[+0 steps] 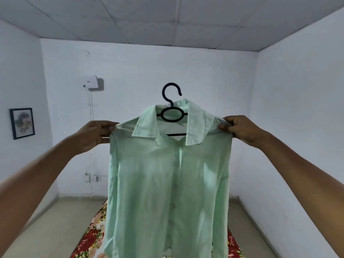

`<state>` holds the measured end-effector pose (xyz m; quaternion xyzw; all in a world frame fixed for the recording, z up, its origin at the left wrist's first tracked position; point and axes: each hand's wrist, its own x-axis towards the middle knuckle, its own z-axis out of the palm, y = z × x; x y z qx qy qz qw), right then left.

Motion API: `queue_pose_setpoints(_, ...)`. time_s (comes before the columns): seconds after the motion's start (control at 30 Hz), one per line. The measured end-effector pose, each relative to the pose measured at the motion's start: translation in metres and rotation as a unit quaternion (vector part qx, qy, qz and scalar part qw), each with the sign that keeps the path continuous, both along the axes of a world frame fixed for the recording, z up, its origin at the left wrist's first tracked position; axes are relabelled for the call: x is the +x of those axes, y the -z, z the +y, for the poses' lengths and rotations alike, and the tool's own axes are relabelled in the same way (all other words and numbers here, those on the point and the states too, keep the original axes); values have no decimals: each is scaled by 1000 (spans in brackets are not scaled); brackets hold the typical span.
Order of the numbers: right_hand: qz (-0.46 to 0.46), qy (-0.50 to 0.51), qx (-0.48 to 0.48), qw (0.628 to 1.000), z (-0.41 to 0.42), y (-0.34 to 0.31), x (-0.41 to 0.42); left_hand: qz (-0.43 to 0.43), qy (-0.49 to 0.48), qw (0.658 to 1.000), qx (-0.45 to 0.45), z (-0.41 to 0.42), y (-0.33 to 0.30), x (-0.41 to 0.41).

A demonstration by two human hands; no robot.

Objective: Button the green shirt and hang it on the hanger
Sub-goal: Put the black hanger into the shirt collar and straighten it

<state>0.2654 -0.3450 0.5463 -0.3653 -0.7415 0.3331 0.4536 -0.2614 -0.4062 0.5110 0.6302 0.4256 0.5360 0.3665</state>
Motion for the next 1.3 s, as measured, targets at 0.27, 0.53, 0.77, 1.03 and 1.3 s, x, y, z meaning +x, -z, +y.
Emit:
queue_pose_setpoints(0.27, 14, -11, 42, 999, -3, -4, -13, 359, -140, 911, 144, 2, 4, 65)
queue_pose_setpoints(0.53, -5, 239, 260, 935, -11, 11, -16, 210, -211, 944, 140, 12, -1, 89)
queue_pose_setpoints(0.77, 70, 253, 183, 948, -23, 19, -9, 186, -265, 926, 191, 24, -15, 87)
queue_pose_setpoints(1.03, 4, 300, 397, 867, -33, 13, -6, 142, -262, 936, 187, 27, -10, 82)
queue_pose_setpoints(1.3, -110, 220, 230, 942, -24, 1, -6, 168, -250, 928, 221, 18, -14, 92)
